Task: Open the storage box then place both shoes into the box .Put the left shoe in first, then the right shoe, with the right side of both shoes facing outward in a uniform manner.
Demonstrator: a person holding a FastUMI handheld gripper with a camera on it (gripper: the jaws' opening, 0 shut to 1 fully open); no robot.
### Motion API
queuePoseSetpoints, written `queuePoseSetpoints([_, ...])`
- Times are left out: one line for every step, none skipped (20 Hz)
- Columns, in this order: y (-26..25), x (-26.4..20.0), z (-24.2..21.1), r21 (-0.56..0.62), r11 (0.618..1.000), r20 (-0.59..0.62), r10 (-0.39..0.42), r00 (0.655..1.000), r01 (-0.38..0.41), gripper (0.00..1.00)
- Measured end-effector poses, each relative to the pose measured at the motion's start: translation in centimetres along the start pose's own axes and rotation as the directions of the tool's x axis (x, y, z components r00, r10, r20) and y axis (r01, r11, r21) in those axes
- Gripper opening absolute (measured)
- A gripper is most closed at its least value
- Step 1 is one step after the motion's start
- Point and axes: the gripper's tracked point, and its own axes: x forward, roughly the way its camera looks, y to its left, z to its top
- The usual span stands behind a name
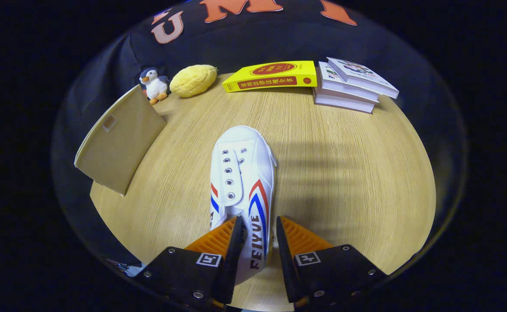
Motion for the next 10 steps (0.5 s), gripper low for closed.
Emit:
queuePoseSetpoints([0.1, 0.1, 0.1, 0.019, 1.0, -0.005, 0.014, 1.0, -0.013, 0.48])
queuePoseSetpoints([0.4, 0.3, -0.2, 0.056, 0.998, -0.029, 0.038, 0.999, -0.037, 0.48])
queuePoseSetpoints([0.3, 0.6, -0.1, 0.097, 0.994, -0.045, 0.047, 0.998, -0.043, 0.42])
queuePoseSetpoints([-0.2, 0.5, -0.1, 0.122, 0.992, -0.059, 0.045, 0.997, -0.038, 0.31])
queuePoseSetpoints([-0.5, 0.5, 0.0, 0.139, 0.99, -0.085, 0.041, 0.996, -0.029, 0.17])
queuePoseSetpoints([-0.3, 0.4, 0.1, 0.144, 0.989, -0.083, 0.041, 0.996, -0.029, 0.08])
queuePoseSetpoints([-0.1, 0.4, 0.2, 0.113, 0.993, -0.074, 0.033, 0.997, -0.024, 0.0])
queuePoseSetpoints([0.0, 0.0, 0.5, 0.068, 0.997, -0.048, 0.023, 0.999, -0.02, 0.0])
queuePoseSetpoints([0.7, -0.3, 0.5, 0.05, 0.998, -0.042, 0.038, 0.998, -0.035, 0.0])
queuePoseSetpoints([1.7, -0.3, 0.4, 0.076, 0.995, -0.034, 0.075, 0.997, -0.072, 0.0])
